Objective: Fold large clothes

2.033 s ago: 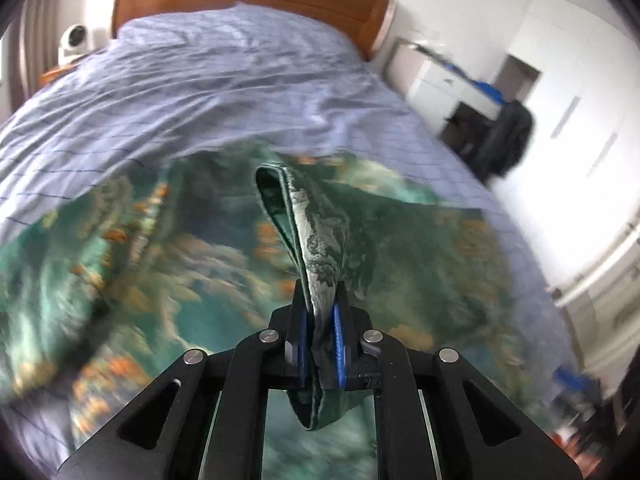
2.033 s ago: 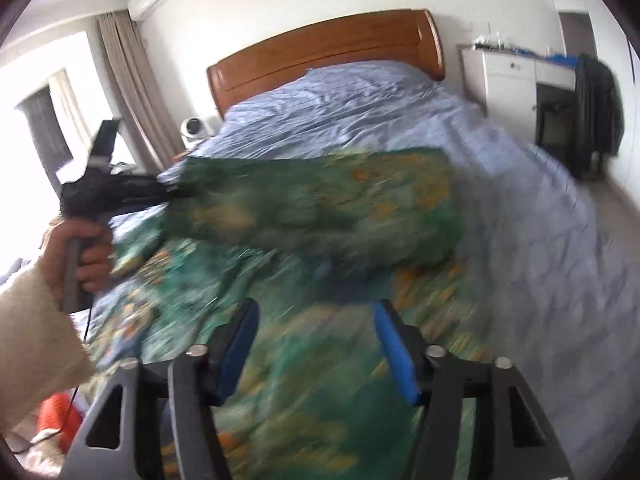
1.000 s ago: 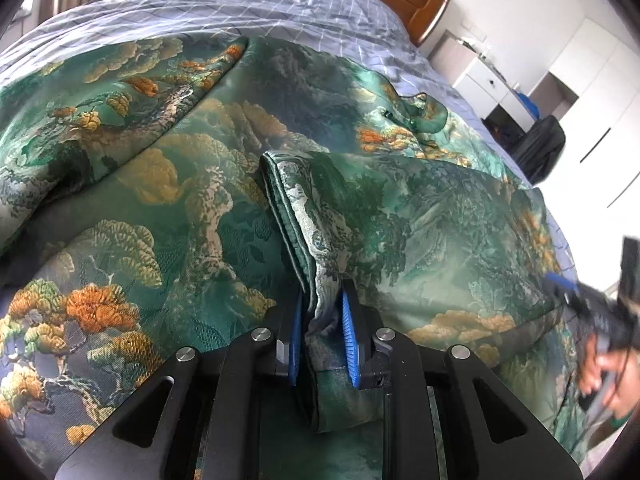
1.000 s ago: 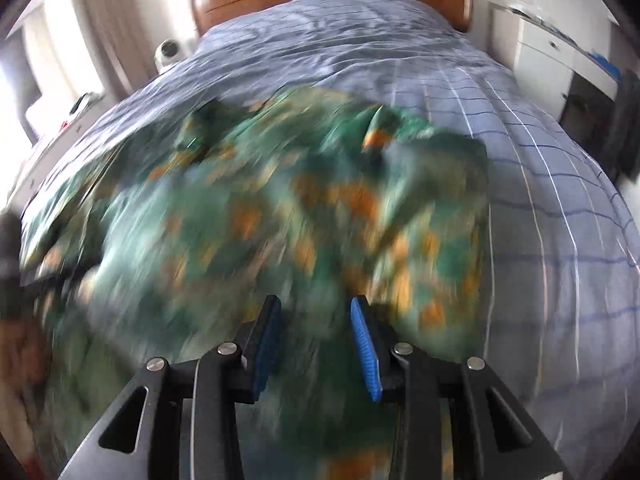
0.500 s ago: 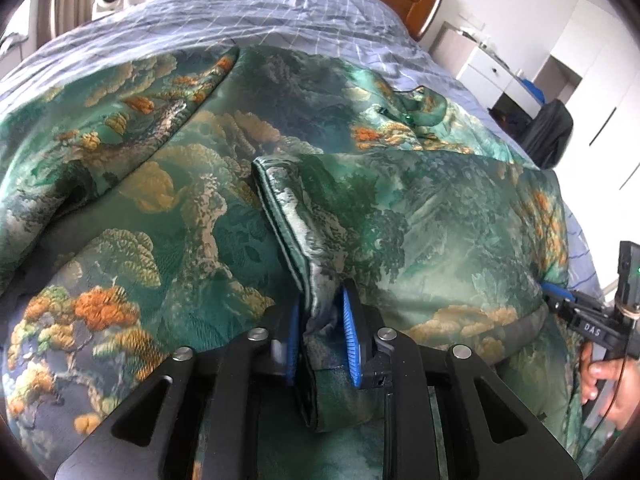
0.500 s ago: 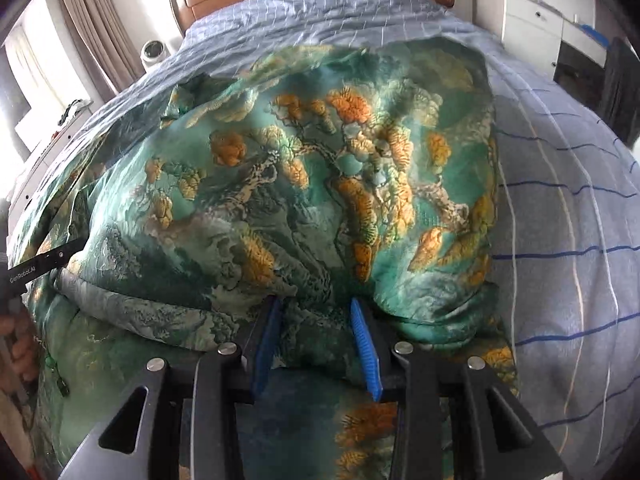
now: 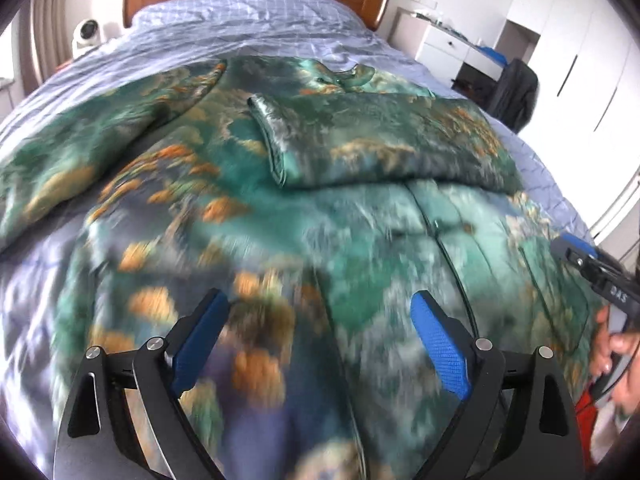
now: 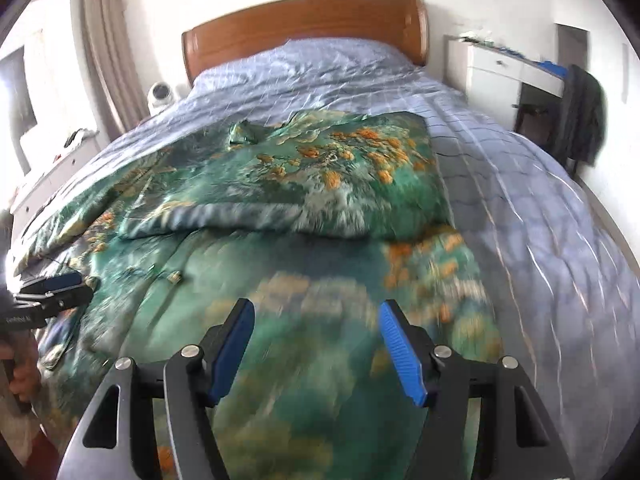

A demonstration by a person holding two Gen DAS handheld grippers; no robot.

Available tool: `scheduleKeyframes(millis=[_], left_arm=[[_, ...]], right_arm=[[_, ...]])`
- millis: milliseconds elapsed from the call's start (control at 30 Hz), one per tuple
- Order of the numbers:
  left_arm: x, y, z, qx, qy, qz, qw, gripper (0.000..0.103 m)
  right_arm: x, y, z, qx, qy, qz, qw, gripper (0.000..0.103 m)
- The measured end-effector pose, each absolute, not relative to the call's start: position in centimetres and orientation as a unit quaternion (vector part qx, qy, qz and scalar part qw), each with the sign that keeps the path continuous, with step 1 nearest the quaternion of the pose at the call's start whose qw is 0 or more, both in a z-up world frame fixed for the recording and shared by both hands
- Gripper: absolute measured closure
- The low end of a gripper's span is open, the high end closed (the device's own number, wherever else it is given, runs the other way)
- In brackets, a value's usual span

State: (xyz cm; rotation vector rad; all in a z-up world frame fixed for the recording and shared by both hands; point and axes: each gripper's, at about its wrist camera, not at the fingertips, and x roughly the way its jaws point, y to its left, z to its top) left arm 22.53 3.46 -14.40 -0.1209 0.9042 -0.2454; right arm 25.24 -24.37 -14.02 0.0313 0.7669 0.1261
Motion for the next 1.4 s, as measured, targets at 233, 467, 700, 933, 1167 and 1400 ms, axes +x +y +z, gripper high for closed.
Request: scheduleKeyframes(millis=[233,467,700,933,1167,1400], left_arm=[[20.4,5.4,-12.0,-0.057,0.425,-0.093,0.898,0.01],[20.2,10.6,-8.2,-0.084,0.399,-0.05,0.912,0.007],[21.7,18.8,-9.1,-0.104,0.411,0.035,0.905,0.005],[22.6,26.1,-13.3,-0.174,0.439,0.126,0.872,0.005],[21.1,33.8,-16.7,-0.329,0.414,0.221,0.82,0.006],[20.4,39.4,-18.0,-0.445,0.339,0.255,0.789,0.005]], right_arm=[[20.7,-21.6,-15.6,-0.015,0.374,0.078,0.924,0.036],[20.0,-20.8,-16.1,-0.012,0.374,0.104,0.921,0.036],[19.0,-20.8,-16.6,-0.014,0.375,0.103,0.921,0.036],[19.1,-20.8,-16.9,-0.013,0.381,0.099,0.919,0.036],[19.1,-20.3,-17.0,-0.026,0.381,0.105,0.918,0.036],[19.0,-20.2,-17.0,-0.025,0.382,0.109,0.917,0.036]])
